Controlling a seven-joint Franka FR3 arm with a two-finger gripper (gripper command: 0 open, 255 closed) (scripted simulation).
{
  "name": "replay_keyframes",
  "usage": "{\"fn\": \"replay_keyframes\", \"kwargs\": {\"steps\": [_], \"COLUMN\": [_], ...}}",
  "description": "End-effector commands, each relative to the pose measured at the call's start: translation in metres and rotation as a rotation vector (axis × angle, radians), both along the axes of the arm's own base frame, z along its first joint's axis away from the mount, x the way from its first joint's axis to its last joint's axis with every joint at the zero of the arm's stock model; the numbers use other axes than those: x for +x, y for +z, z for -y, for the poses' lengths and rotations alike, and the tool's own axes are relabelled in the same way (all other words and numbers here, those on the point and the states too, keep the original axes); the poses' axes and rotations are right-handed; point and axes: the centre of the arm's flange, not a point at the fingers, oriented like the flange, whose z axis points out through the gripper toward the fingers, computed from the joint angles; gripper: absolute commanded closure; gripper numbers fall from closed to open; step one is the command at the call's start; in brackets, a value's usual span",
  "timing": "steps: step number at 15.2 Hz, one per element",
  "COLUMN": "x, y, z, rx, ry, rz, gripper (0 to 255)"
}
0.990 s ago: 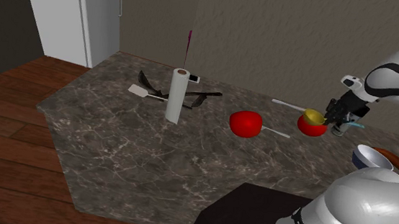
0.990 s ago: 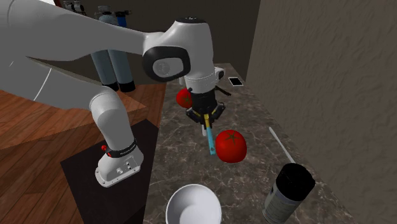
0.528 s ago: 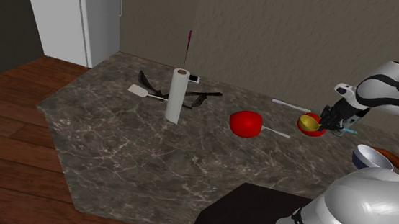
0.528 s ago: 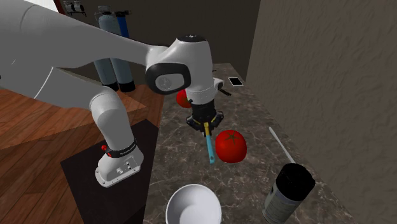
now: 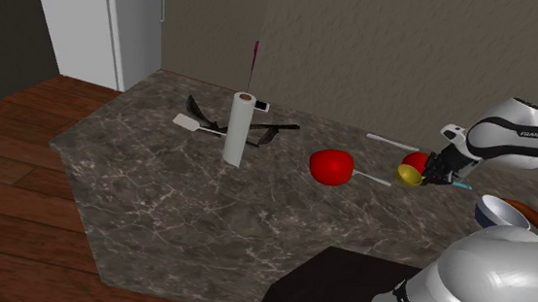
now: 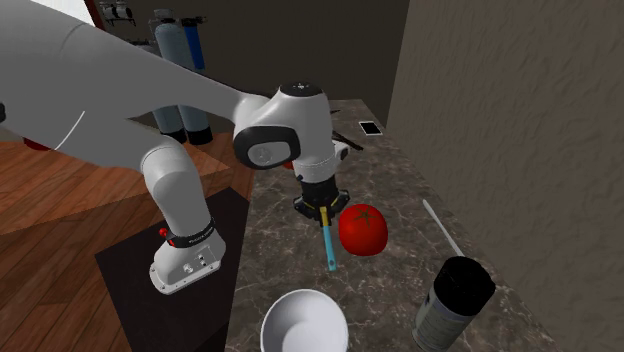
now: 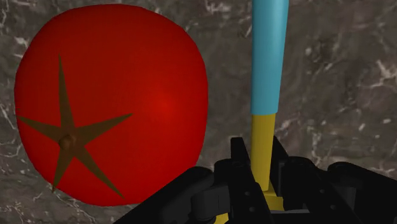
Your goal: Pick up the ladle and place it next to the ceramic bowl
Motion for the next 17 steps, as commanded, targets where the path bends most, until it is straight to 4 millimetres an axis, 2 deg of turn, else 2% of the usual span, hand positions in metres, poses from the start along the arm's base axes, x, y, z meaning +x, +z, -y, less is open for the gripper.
{"fn": "replay_keyframes", "kwargs": {"steps": [1, 6, 13, 14, 17], "x": [0.001, 0.001, 0.001, 0.001, 0.0], "y": [-0.01, -0.034, -0.034, -0.032, -0.033], "z": [0.0, 0.0, 0.0, 0.0, 0.001], "rx": [0.0, 0.0, 0.0, 0.0, -0.001], "ry": [0.0, 0.0, 0.0, 0.0, 0.0], "rz": [0.001, 0.001, 0.001, 0.001, 0.001], "gripper": [255, 255, 255, 0, 0]}}
